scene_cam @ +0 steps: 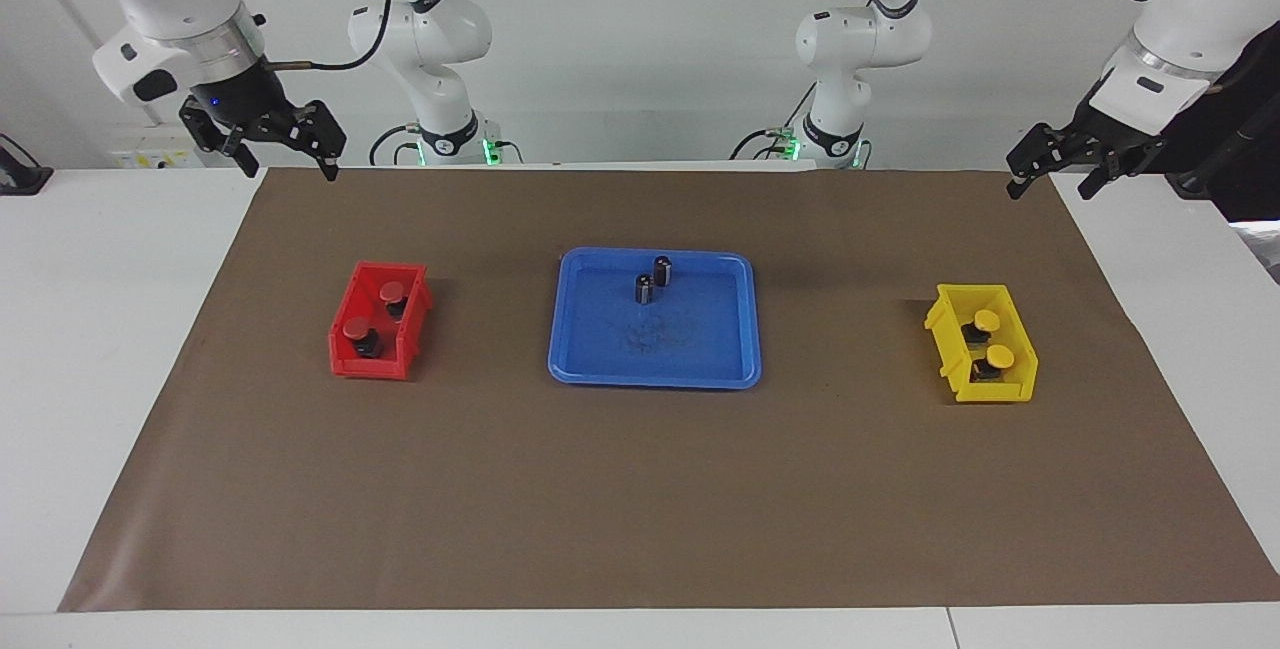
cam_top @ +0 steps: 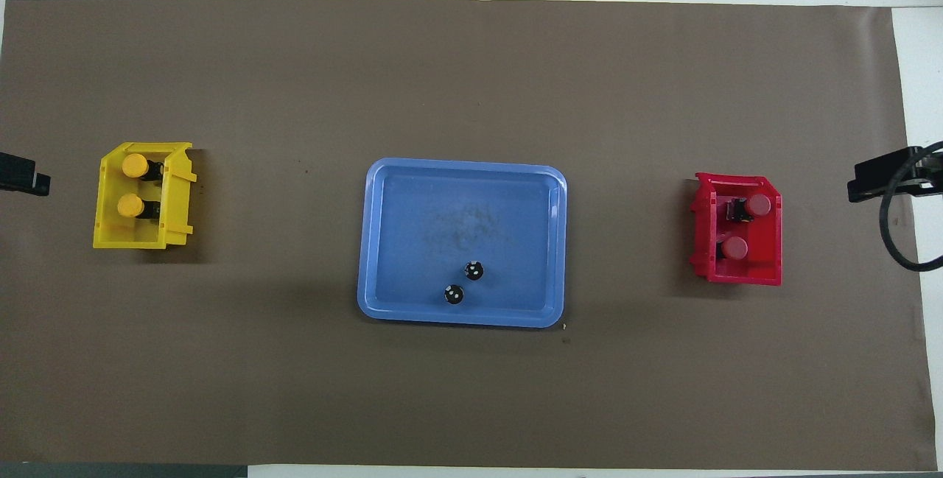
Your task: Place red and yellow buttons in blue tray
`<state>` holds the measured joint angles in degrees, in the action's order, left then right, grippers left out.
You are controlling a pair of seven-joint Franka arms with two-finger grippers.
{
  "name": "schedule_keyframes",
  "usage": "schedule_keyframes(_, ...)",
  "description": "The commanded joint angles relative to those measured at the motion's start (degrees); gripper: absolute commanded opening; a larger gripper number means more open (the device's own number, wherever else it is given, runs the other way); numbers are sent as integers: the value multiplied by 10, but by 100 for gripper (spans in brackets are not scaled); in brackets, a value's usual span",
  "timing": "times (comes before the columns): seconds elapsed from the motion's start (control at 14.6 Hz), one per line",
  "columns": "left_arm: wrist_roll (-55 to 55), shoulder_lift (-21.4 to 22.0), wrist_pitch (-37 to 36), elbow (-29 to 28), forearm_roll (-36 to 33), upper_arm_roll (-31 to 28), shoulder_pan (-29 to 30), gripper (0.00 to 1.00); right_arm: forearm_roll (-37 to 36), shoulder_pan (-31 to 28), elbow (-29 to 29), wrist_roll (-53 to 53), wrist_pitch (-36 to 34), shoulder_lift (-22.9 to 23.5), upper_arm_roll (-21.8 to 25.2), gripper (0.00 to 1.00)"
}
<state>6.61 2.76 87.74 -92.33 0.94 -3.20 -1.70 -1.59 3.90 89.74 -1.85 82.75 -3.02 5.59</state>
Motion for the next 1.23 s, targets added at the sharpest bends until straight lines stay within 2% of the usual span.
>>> schedule_keyframes(0.0, 2, 10, -7, -6, 0, 1, 2, 100, 4, -4, 14, 14, 13, -9, -1, 100)
schedule_keyframes(0.75, 2, 10, -7, -6, 0, 1, 2, 100, 20, -6, 17, 21, 14, -9, -1, 100)
schedule_keyframes(1.03, 2, 10, -7, -6, 0, 1, 2, 100, 33, -9, 53, 143, 68, -8, 0, 100)
schedule_keyframes(1.17, 2, 10, -7, -6, 0, 1, 2, 100, 34, -3, 73, 164, 93, -7, -1, 100)
